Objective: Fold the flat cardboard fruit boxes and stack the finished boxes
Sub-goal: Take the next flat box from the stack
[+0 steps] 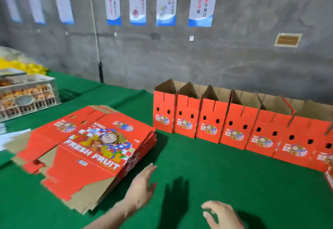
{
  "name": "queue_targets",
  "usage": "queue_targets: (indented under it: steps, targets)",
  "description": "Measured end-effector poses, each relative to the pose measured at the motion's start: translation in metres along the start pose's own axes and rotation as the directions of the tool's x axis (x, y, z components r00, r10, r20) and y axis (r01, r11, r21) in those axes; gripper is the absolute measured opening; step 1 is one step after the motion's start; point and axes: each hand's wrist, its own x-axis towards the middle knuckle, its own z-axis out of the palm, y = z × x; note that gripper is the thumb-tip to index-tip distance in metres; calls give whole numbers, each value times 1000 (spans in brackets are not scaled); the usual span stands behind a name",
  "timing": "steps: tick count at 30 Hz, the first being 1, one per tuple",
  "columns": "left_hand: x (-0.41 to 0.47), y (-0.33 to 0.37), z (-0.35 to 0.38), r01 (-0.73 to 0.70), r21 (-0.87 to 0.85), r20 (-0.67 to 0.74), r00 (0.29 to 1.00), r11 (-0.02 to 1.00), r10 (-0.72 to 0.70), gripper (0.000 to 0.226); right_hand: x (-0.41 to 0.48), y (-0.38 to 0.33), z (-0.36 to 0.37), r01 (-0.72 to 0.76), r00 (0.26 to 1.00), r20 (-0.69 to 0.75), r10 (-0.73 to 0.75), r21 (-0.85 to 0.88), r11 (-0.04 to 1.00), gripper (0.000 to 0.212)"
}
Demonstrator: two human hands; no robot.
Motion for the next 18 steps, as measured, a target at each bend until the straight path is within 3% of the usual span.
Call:
queue_targets:
  steps: [2,4,5,7,9,10,13,15,18]
  targets:
    - [8,-31,-58,71,-49,-269,960,996,-82,53,-1,-4,6,-33,997,70,31,21,999,26]
    - [18,-67,-107,202,73,-397,904,977,-157,53,-9,-12,15,-66,989,132,60,41,997,15]
    - [20,-89,-123,290,155,-394,895,945,-210,57,-12,-16,21,-80,985,157,75,27,996,19]
    - [15,-130,-139,403,332,-258,909,853,-329,70,-8,-23,33,-119,981,154,118,-4,993,30]
    - [10,-154,-132,358,458,-100,930,814,-353,72,-5,-37,35,-123,974,190,120,2,992,16]
    - [6,-158,-122,322,475,-49,939,819,-341,71,-1,-44,37,-131,971,206,122,33,991,12]
    - [-10,-143,-86,254,469,3,957,846,-289,77,11,-65,47,-163,963,222,151,39,986,25]
    - [-17,-125,-69,199,499,42,967,843,-253,84,16,-81,62,-222,963,171,207,72,972,25]
    - [-26,-98,-50,125,522,117,969,844,-216,92,29,-104,87,-358,933,132,335,242,902,46]
